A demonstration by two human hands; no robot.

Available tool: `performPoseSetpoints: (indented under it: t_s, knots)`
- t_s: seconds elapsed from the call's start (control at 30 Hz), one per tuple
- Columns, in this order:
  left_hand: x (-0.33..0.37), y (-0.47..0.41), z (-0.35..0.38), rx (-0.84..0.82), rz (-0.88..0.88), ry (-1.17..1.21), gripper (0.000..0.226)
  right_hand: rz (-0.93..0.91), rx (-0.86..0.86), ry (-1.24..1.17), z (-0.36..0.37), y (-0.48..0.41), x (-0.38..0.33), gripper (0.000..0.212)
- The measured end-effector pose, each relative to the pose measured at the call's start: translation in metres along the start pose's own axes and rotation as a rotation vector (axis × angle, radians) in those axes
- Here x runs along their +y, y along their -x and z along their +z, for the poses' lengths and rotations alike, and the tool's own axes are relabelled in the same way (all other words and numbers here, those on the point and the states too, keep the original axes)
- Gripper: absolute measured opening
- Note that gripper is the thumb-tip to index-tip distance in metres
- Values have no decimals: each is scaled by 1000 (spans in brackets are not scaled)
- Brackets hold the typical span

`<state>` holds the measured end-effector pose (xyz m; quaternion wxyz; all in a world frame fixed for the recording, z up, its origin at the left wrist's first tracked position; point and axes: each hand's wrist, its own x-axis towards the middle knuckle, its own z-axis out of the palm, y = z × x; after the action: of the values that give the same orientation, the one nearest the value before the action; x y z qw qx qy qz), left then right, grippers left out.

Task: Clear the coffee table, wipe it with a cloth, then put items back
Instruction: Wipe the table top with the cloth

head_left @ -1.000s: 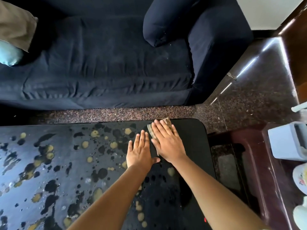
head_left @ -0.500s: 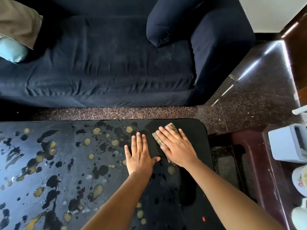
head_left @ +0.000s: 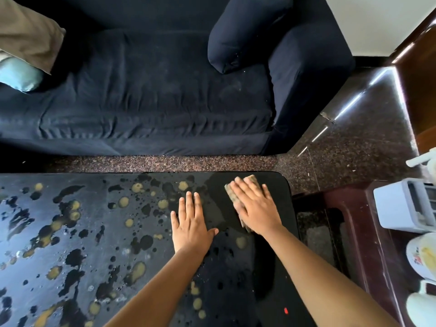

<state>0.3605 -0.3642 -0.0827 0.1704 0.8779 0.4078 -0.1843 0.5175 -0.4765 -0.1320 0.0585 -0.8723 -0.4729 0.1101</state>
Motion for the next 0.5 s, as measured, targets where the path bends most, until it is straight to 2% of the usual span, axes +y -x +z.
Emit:
performPoseSetpoints:
  t_s: [0.07,0.13,0.2,0.3,0.33,0.4,0.47,0.5]
  knots:
    - [-3,1,-2,-2,10,-5,105,260,-2,-65,0,-19,-23,56]
    - [-4,2,-2,-7,9,-4,105,320,6,-93,2,-34,-49,57]
    - [-5,3,-2,-22,12,-3,104,175,53,-82,6,-28,-60,56]
    - [-7,5,-1,-51,16,8,104,-146,-30,19,14,13,-39,56]
    - [-7,5,-2,-62,13,11,105,-146,-36,35,15,25,-28,55]
    - [-8,1,-5,-82,6,12,106,64,18,11,11,33,-21,56]
    - [-8,-5,-8,-104,-7,15,111,326,37,-60,13,21,-36,55]
    - [-8,-7,-9,-110,-12,14,113,401,38,-88,14,14,-48,56]
